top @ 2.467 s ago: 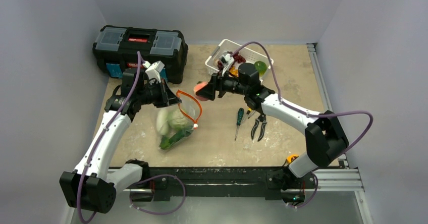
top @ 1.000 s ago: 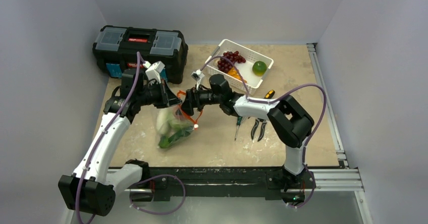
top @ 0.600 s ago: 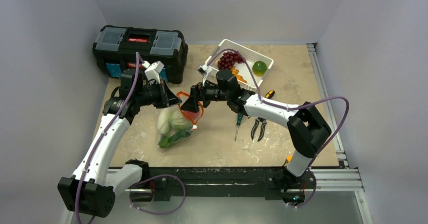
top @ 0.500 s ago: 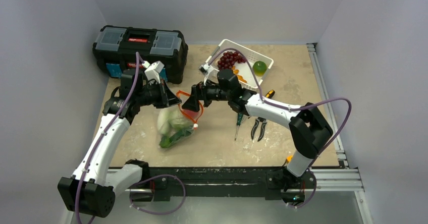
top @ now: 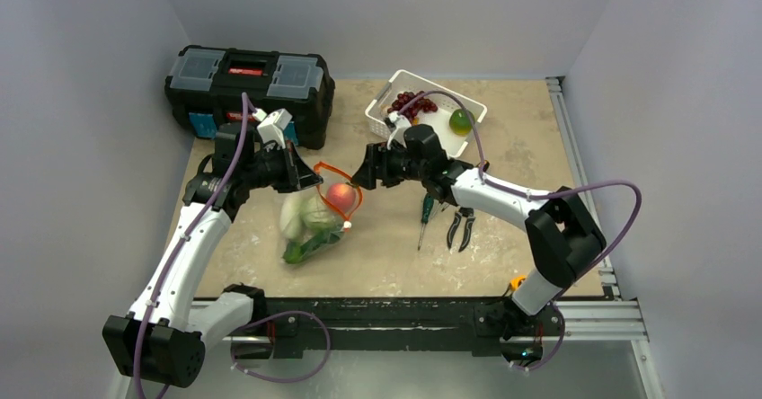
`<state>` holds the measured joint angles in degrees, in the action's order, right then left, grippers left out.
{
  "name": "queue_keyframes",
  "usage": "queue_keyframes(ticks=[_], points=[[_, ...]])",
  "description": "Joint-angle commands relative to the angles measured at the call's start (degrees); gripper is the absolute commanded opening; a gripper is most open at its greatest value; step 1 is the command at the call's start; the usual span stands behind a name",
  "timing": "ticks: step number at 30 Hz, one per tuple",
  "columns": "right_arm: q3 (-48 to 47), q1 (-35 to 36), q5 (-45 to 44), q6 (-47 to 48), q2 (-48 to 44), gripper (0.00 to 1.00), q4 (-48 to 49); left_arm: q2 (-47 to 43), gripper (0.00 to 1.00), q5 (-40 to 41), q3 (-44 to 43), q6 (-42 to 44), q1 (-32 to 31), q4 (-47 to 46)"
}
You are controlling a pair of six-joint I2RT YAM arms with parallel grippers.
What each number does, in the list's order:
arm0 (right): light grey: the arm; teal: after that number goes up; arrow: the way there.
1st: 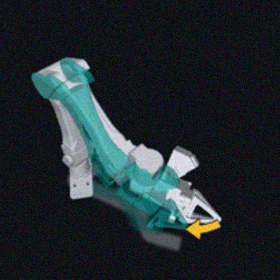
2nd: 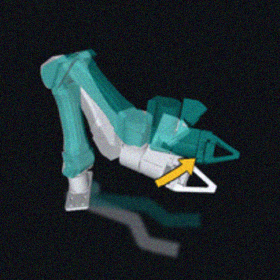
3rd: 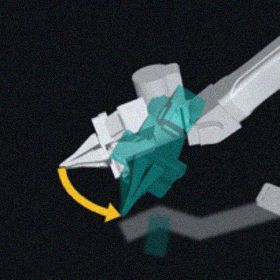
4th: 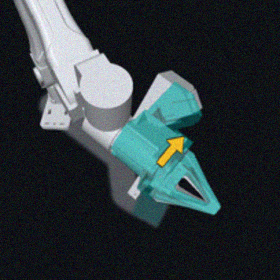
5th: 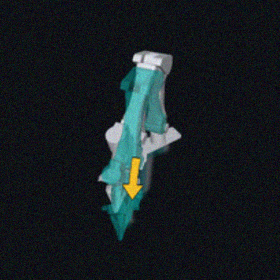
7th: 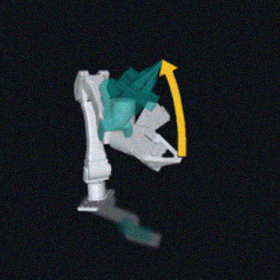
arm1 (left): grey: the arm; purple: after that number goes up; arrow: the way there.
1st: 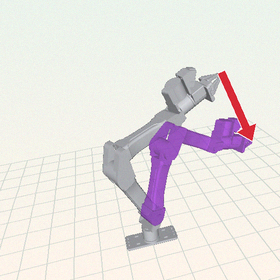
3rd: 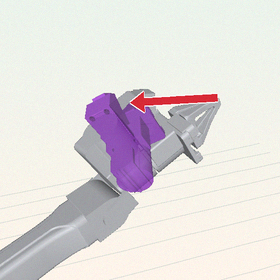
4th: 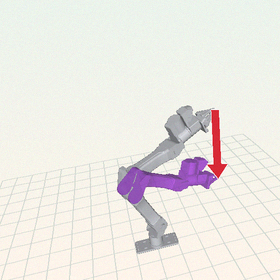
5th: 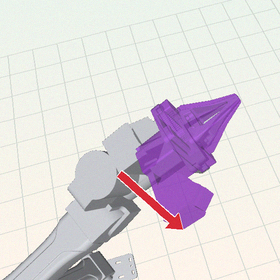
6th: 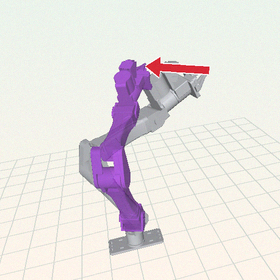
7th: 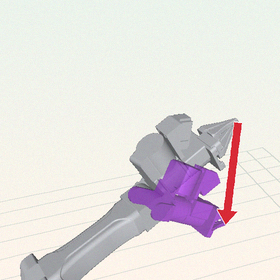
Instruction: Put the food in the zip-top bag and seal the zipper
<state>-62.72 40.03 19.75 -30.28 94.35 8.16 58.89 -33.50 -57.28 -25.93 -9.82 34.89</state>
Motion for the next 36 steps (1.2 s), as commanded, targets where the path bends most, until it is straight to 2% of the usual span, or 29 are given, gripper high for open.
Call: queue_keyframes(ticks=[1, 6, 9, 19, 26, 30, 36], points=[[4.7, 0.4, -2.7, -3.2, -5.2, 0.71, -2.0, -0.5, 0.00, -0.3, -1.1, 0.5, -0.3, -2.4], [9.2, 0.5, -0.7, -6.4, -8.1, 0.68, 0.1, -0.1, 0.00, -0.8, -1.1, 0.4, -0.3, -2.6], [10.3, 0.8, 2.8, -10.0, -5.7, 0.61, 3.9, 0.2, 0.00, -0.9, -1.0, 0.4, -0.3, -2.6], [12.3, 3.7, 6.7, -16.4, -2.3, 0.57, 11.9, 0.7, 0.00, -1.2, -1.0, 0.3, -0.3, -2.6], [14.3, 5.4, 8.0, -19.9, -0.7, 0.49, 16.8, 0.7, 0.00, -1.4, -1.0, 0.3, -0.3, -2.7], [14.6, 5.6, 8.9, -20.2, -1.4, 0.34, 19.9, 0.6, 0.00, -1.5, -1.0, 0.3, -0.3, -2.7], [11.0, 5.6, 6.7, -15.4, -6.9, 0.09, 19.3, -0.6, 0.00, -1.2, -1.2, 0.0, -0.3, -2.7]])
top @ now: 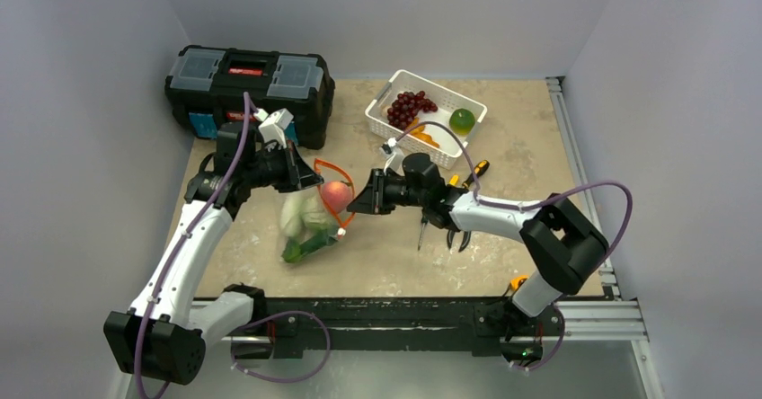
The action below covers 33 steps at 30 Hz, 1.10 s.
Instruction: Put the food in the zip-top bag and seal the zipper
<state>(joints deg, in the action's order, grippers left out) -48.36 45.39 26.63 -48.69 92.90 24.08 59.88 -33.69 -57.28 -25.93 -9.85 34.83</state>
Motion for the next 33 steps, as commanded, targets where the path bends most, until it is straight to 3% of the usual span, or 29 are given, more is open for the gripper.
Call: queue_keyframes(ticks=[1, 2, 8, 13, 16, 19, 23, 28, 33], points=[[-5.5, 0.2, -0.2, 4.4, -6.1, 0.05, 2.3, -1.9, 0.00, -0.6, -1.4, -0.8, -0.3, -2.5], [-7.4, 0.2, -0.4, 6.1, -6.8, 0.00, 0.3, -2.4, 0.00, -0.2, -1.7, -2.3, -0.3, -2.0], [-15.3, 1.1, -4.2, 16.3, -12.3, 0.00, -10.7, -11.2, 0.00, -1.2, 1.5, -13.6, -0.3, -3.3], [-12.2, 1.4, -6.5, 17.9, -13.8, 0.00, -11.9, -17.5, 0.00, 5.2, 6.2, -18.6, -0.3, -1.9], [-9.4, 1.4, -6.4, 17.8, -11.4, 0.00, -11.6, -16.3, 0.00, 5.6, 11.6, -20.5, -0.3, -4.1], [-8.0, 1.4, -8.4, 18.9, -10.6, 0.00, -12.0, -11.4, 0.00, 3.8, 13.1, -19.2, -0.2, -4.0], [-11.3, 1.4, -10.2, 21.7, -11.6, 0.00, -15.3, -6.3, 0.00, 2.6, 5.7, -13.7, 1.4, 2.1], [-17.8, 1.4, -11.6, 24.6, -13.3, 0.00, -18.0, -7.5, 0.00, 3.5, -5.0, -9.7, 1.5, 5.4], [-18.0, 1.4, -11.0, 22.9, -13.6, 0.00, -15.2, -11.1, 0.00, 6.1, -1.4, -9.4, 1.5, 2.7]])
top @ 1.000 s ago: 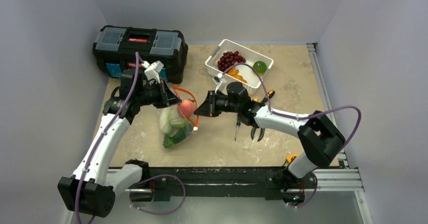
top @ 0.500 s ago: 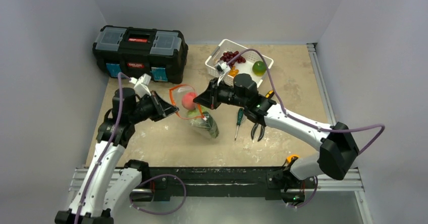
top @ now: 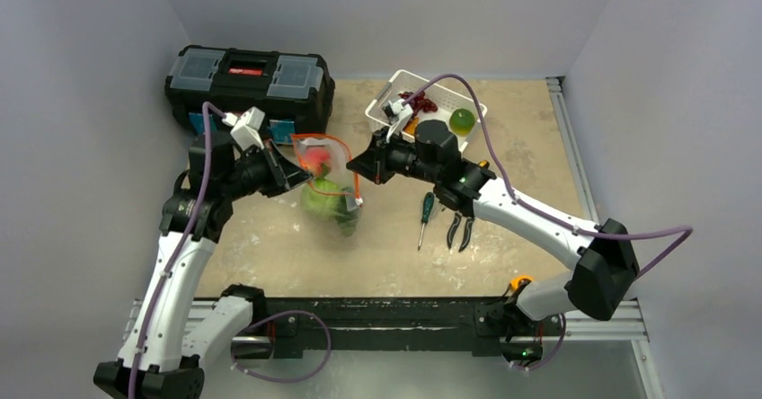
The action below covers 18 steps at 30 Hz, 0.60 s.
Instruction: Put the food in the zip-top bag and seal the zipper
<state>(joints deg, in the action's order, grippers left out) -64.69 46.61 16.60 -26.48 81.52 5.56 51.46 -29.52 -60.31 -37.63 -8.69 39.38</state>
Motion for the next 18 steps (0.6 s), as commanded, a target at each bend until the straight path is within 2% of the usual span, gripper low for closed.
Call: queue_keyframes(ticks=[1, 8, 16, 18], points=[[-0.9, 0.1, -1.0, 0.2, -1.9, 0.00, 4.3, -2.8, 0.00, 3.0, 2.8, 2.7, 0.4, -1.9], [2.7, 0.2, 1.5, -3.0, 3.0, 0.00, 7.2, -0.2, 0.00, 7.5, 6.6, 7.0, 0.5, 0.7], [-2.0, 0.2, 1.1, -1.3, 4.6, 0.00, 4.9, 2.4, 0.00, 10.1, -5.3, 11.3, 0.5, 4.9], [-3.5, 0.3, 0.8, -0.7, 4.7, 0.07, 3.9, 3.3, 0.00, 11.6, -7.2, 12.7, 0.5, 5.5]])
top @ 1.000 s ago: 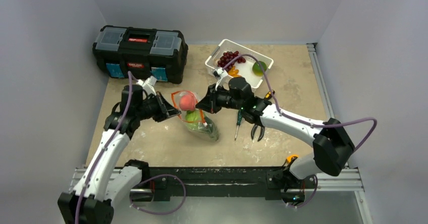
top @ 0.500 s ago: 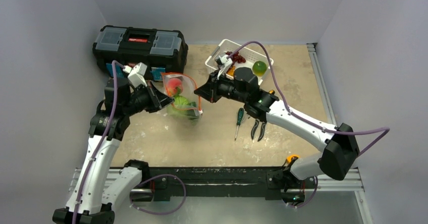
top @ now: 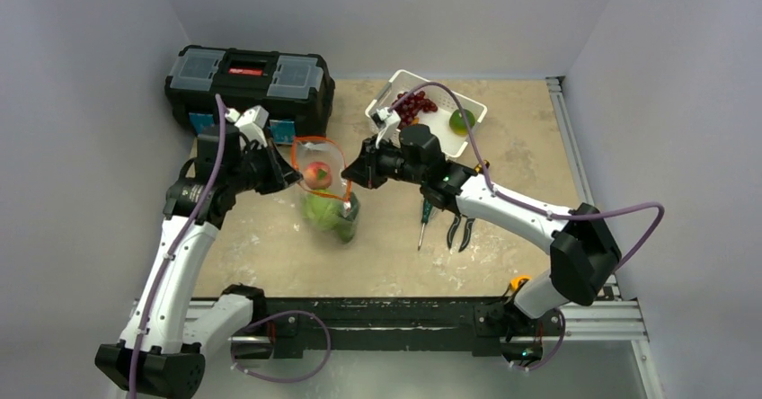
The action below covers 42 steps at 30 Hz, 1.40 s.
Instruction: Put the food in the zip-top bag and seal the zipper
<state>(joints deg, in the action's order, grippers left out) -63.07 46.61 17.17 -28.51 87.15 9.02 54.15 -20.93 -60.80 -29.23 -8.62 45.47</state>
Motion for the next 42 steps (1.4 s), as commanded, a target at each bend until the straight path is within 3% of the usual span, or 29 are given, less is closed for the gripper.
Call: queue_keyframes(ticks=[1, 3, 7, 12, 16, 22, 27, 32, 42], points=[[-5.7, 0.3, 0.2, 1.5, -0.8, 0.12, 0.3, 0.9, 0.00, 3.6, -6.9, 5.0, 0.5, -0.6], [-6.4, 0.3, 0.0, 1.7, -0.6, 0.19, -0.1, 1.4, 0.00, 4.6, -5.0, 5.7, 0.4, -2.0], [-6.7, 0.2, -0.5, 1.8, -0.3, 0.23, -0.6, 0.9, 0.00, 2.8, 0.4, 5.9, 0.5, -5.2], [-8.0, 0.3, -2.3, 3.0, 0.2, 0.42, -1.8, -0.7, 0.00, 0.8, 1.6, 7.2, 0.5, -6.7], [-10.8, 0.2, -4.5, 4.8, 0.6, 0.53, -4.1, -1.1, 0.00, 0.6, 2.1, 7.3, 0.5, -6.4], [-16.2, 0.1, -19.4, 9.3, 1.8, 0.72, -12.7, -1.5, 0.00, 0.4, 2.3, 7.4, 0.4, -6.4], [-17.7, -1.4, -41.8, 7.0, 3.7, 0.92, -15.6, -1.6, 0.00, 0.0, 2.3, 7.3, 0.4, -6.3], [-18.6, -5.4, -53.0, 7.2, 6.8, 0.99, -15.0, -1.9, 0.00, -0.3, 2.4, 7.3, 0.4, -6.3], [-29.1, -15.4, -64.4, 19.4, 23.6, 0.99, -16.7, -2.0, 0.00, -0.7, 2.6, 7.2, 0.4, -6.4]])
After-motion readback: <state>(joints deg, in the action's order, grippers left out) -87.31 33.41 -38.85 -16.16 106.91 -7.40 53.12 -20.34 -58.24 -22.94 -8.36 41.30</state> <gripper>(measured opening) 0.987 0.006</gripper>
